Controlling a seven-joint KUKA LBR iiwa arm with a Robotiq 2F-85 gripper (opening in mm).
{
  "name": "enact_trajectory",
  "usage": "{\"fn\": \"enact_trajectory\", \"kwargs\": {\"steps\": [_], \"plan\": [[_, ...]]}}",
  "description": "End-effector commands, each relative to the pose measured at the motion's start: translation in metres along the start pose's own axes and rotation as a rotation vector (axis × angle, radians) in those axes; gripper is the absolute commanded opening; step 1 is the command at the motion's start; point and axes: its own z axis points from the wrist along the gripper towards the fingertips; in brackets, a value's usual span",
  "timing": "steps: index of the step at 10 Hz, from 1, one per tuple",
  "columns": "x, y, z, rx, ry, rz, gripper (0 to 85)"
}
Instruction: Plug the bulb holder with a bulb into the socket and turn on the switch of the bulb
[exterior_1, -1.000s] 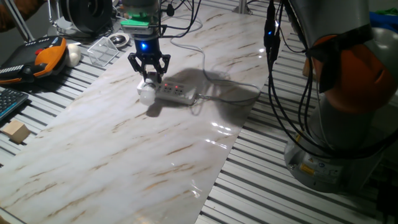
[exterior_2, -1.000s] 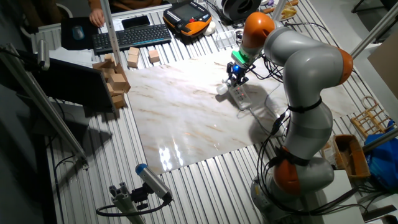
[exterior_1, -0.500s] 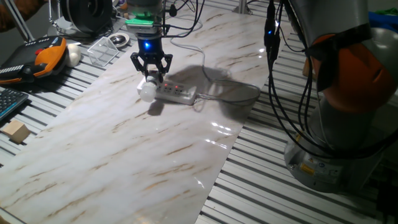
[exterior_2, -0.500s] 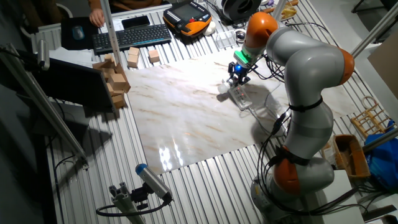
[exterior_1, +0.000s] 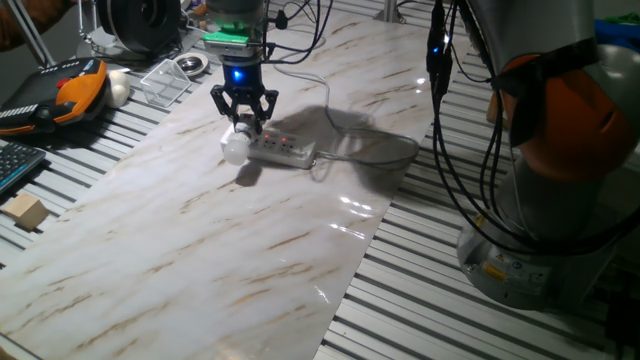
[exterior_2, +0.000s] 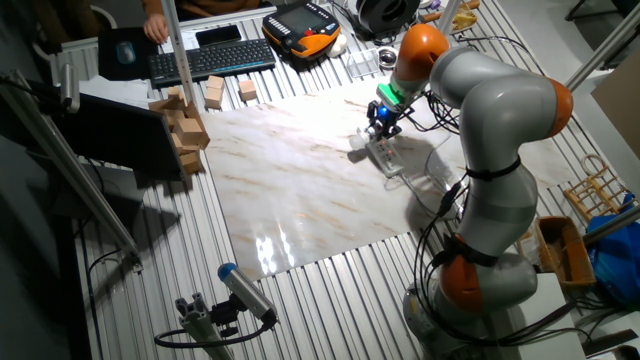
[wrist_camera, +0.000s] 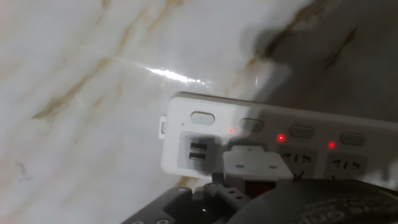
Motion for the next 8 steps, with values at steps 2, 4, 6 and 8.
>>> {"fn": "enact_trajectory", "kwargs": {"steps": [2,4,6,8], "plan": [[-0.001,0.0,-0.001,-0.001,-0.003,0.015,0.0],[-0.001,0.001,0.002,-0.008,-0.002,0.033,0.0],[-0.002,0.003,0.006,-0.011,-0.007,0.041,0.0],[-0.003,0.005,0.011,-0.015,-0.008,0.039,0.0]]}}
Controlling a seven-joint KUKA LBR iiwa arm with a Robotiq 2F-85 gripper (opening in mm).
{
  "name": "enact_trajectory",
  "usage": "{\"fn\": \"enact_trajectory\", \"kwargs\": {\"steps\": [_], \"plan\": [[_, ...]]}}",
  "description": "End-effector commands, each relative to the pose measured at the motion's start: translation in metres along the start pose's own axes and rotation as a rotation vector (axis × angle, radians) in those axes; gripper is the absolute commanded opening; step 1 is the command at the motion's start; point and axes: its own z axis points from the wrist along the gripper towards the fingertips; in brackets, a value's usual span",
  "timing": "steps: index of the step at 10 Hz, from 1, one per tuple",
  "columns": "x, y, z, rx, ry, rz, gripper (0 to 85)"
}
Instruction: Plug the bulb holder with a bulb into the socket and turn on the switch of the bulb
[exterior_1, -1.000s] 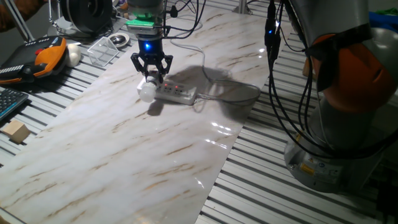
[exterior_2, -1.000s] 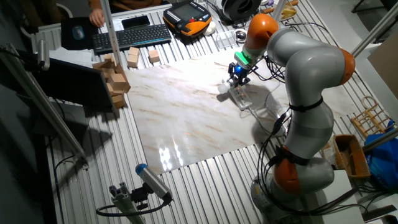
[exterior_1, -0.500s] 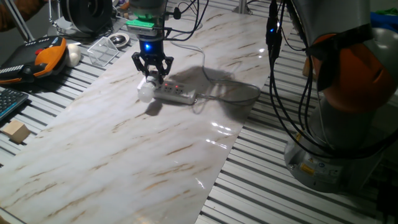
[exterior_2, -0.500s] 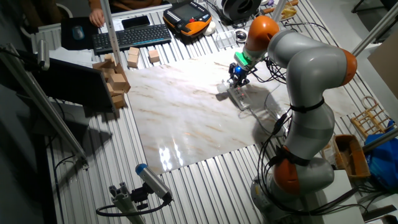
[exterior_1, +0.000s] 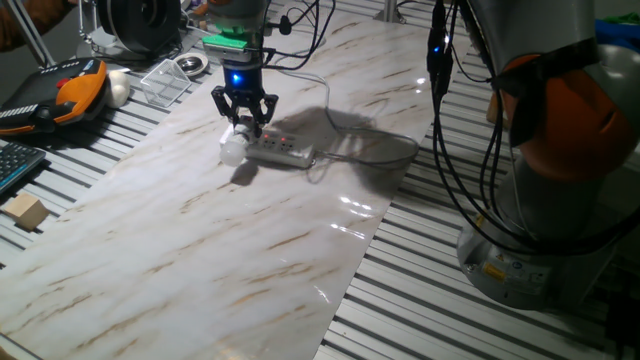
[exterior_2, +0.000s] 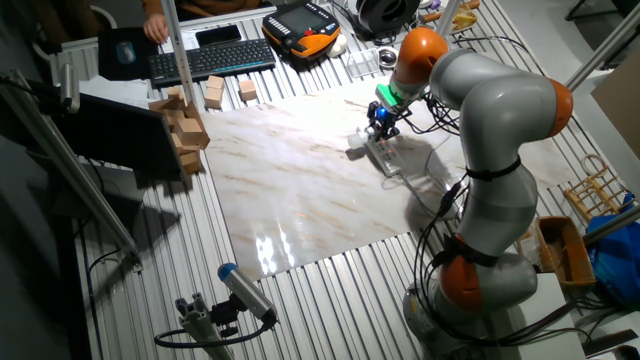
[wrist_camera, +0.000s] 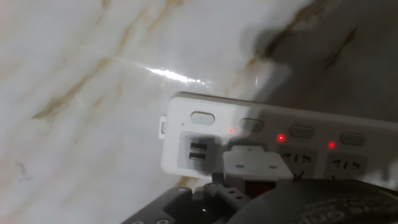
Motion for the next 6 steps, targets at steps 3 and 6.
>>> {"fn": "enact_trajectory", "kwargs": {"steps": [3,6], "plan": [[0.0019,0.001,0.0014,0.016,-0.005,-0.029,0.0],[0.0032,0.0024,0.0009,0.017,-0.027,-0.029,51.0]]}}
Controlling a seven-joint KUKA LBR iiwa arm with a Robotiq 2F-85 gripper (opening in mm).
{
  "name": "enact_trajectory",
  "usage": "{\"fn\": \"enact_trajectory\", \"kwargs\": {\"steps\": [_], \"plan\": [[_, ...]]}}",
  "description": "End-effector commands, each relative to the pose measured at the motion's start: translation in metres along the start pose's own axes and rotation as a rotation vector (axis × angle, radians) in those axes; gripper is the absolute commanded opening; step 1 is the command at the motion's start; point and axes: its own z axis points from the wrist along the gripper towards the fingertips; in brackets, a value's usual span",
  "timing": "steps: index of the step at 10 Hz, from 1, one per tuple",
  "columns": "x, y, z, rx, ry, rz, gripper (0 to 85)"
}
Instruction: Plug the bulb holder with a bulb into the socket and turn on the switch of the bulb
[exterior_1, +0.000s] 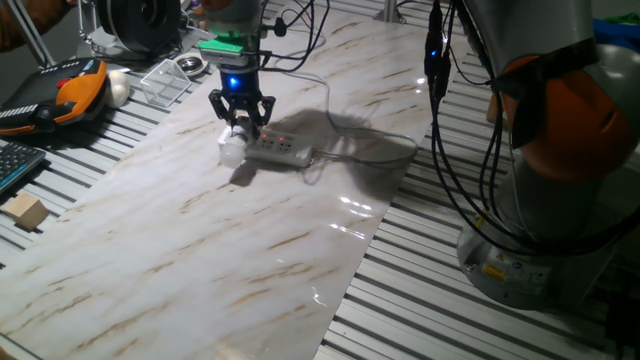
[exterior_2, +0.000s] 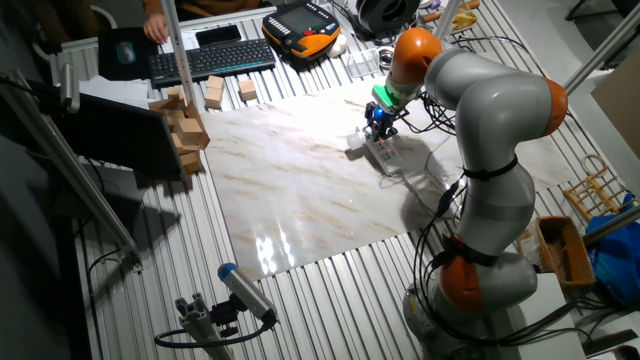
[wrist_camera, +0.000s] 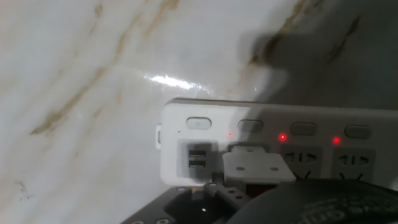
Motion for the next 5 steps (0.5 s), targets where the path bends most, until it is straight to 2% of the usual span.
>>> {"fn": "enact_trajectory", "kwargs": {"steps": [1,4,5], "plan": [[0.0,0.0,-0.001,-0.002,-0.002,0.002,51.0],[0.002,0.001,-0.004,-0.003,0.002,0.0,51.0],[0.007,0.003,-0.012,0.001,0.006,-0.017,51.0]]}}
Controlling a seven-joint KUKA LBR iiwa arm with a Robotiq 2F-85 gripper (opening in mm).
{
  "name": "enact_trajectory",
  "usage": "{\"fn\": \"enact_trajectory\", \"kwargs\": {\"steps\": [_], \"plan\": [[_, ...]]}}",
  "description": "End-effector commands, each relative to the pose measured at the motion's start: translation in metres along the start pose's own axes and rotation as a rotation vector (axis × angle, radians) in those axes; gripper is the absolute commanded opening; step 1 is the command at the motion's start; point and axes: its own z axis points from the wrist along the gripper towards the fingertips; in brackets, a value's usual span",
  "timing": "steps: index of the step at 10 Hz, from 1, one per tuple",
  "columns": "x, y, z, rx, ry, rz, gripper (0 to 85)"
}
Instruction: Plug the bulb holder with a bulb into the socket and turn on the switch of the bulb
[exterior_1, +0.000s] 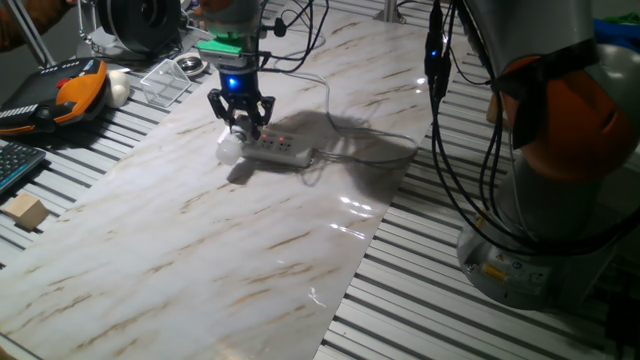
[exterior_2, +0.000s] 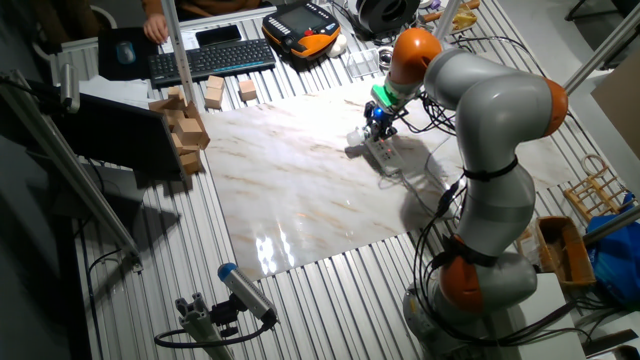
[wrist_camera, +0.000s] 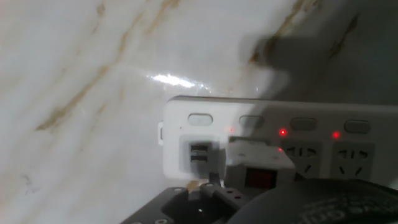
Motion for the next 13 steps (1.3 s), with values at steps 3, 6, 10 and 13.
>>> {"fn": "enact_trajectory", "kwargs": {"steps": [3,6,10,13], "plan": [[0.013,0.004,-0.032,0.046,0.001,-0.1,51.0],[-0.003,-0.003,-0.043,0.091,0.027,-0.277,51.0],[-0.01,-0.012,-0.042,0.128,-0.04,-0.382,68.0],[-0.021,-0.023,-0.041,0.13,-0.013,-0.4,68.0]]}}
